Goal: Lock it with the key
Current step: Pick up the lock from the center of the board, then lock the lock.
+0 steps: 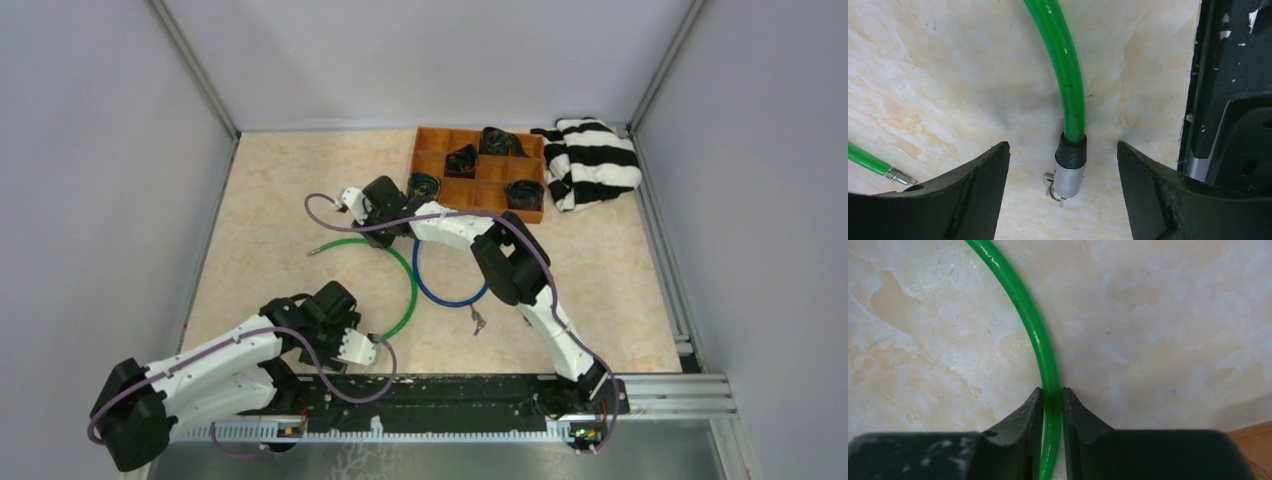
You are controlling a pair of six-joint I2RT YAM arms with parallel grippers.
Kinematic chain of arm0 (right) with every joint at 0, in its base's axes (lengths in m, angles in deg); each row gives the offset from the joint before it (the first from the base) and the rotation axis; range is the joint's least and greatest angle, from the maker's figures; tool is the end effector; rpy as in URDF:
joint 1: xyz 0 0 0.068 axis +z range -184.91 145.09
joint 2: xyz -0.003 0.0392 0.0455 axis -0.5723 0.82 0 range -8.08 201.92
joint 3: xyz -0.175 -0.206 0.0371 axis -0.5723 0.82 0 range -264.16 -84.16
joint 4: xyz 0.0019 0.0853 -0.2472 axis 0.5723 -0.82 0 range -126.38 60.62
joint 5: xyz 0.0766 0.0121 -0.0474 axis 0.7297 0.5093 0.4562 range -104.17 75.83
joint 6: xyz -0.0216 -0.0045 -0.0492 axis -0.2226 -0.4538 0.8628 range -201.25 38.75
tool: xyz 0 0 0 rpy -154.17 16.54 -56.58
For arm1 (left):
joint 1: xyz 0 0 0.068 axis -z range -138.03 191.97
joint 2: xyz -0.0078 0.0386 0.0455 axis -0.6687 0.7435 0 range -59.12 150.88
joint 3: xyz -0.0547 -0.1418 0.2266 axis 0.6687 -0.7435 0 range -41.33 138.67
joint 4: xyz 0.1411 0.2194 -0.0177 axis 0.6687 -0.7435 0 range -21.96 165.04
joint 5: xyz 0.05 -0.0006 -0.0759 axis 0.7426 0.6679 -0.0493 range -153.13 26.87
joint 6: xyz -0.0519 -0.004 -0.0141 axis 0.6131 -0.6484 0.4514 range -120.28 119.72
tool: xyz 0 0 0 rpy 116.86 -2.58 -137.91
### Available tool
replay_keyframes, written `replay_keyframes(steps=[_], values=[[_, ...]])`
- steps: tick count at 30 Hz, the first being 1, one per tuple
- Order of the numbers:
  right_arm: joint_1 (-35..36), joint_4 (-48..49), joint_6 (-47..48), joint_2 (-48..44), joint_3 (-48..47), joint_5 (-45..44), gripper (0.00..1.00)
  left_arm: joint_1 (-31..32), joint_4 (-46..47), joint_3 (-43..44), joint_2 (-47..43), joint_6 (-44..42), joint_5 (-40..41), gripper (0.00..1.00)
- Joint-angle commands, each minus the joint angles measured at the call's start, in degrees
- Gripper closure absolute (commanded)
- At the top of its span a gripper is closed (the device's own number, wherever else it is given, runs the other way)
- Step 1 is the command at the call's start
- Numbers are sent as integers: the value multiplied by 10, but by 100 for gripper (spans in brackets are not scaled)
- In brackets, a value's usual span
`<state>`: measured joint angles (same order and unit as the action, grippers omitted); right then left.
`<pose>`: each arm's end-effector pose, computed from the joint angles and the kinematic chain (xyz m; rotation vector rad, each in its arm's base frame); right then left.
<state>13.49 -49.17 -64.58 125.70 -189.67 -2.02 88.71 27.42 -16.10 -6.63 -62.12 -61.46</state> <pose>0.3393 0.3935 0.1599 -1.3998 2.0085 0.5067 0.0919 -0.0963 0.1583 2.3372 1.6867 0.0920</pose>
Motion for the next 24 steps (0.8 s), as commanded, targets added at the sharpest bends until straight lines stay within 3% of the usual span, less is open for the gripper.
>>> replay_keyframes(steps=[1,3,12,19,24], values=[[6,-13,-3,-11,-29,-22,89,2,27,-18,3,45,-6,17],[6,-20,-3,-29,-39,-28,100,1,42,-19,4,61,-10,17],[-44,-19,-68,-161,-33,-25,100,-35,103,-4,-27,82,-29,9],[-105,28,-106,-278,80,-48,100,-86,119,53,-16,86,-98,1],[-169,73,-159,-370,200,-62,100,-164,136,115,58,111,-157,0]])
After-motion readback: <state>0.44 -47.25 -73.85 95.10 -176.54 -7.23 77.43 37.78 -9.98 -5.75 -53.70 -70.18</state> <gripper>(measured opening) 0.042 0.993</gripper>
